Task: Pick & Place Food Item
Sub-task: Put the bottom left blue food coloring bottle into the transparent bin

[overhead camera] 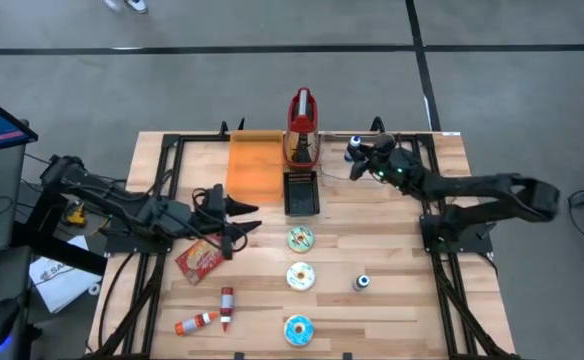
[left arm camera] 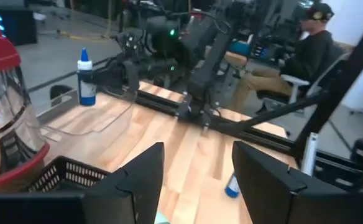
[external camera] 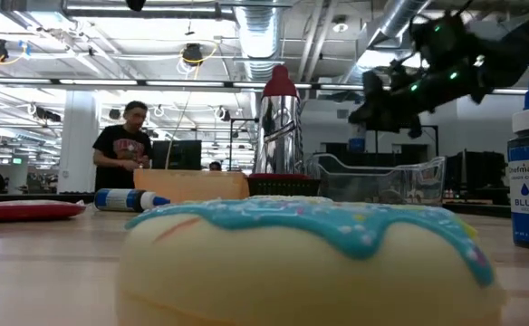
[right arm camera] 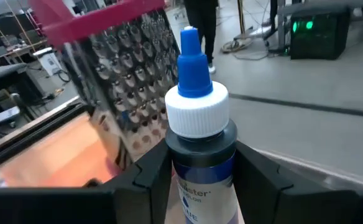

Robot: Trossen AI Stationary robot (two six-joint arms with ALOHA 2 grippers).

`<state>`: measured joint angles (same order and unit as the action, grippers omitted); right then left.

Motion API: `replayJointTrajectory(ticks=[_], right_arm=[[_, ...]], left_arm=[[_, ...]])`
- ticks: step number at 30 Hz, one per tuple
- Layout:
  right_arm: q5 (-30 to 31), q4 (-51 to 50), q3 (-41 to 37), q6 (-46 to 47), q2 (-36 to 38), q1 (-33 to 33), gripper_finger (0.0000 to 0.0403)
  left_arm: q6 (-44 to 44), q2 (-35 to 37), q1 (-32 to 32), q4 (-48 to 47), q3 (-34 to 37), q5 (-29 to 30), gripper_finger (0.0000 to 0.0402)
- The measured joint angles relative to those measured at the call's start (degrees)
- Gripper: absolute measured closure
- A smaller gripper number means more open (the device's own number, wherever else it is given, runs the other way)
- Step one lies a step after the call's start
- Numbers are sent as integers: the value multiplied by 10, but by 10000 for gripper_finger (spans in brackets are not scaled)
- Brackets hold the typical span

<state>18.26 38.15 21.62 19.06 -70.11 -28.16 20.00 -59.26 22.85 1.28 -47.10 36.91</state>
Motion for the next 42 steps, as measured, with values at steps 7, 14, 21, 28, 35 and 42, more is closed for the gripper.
replayJointTrajectory(ticks=[7, 14, 21, 28, 35, 42], right_arm=[[2, 119, 44, -54, -159, 0, 265], [61, 182, 64, -56, -240, 4, 265], [79, 194, 63, -36, -278, -2, 264], [96, 257, 63, -6, -336, 0, 263], [105, 252, 63, 2, -364, 0, 262], [103, 256, 63, 18, -368, 5, 242]], left_arm=[[9, -22, 0, 30, 0, 17, 224], [18, -18, 10, 37, 0, 24, 233], [26, -18, 26, 44, 0, 26, 234], [30, -18, 40, 52, 0, 26, 234], [34, -18, 54, 52, 0, 26, 234], [44, -18, 55, 52, 0, 25, 234]])
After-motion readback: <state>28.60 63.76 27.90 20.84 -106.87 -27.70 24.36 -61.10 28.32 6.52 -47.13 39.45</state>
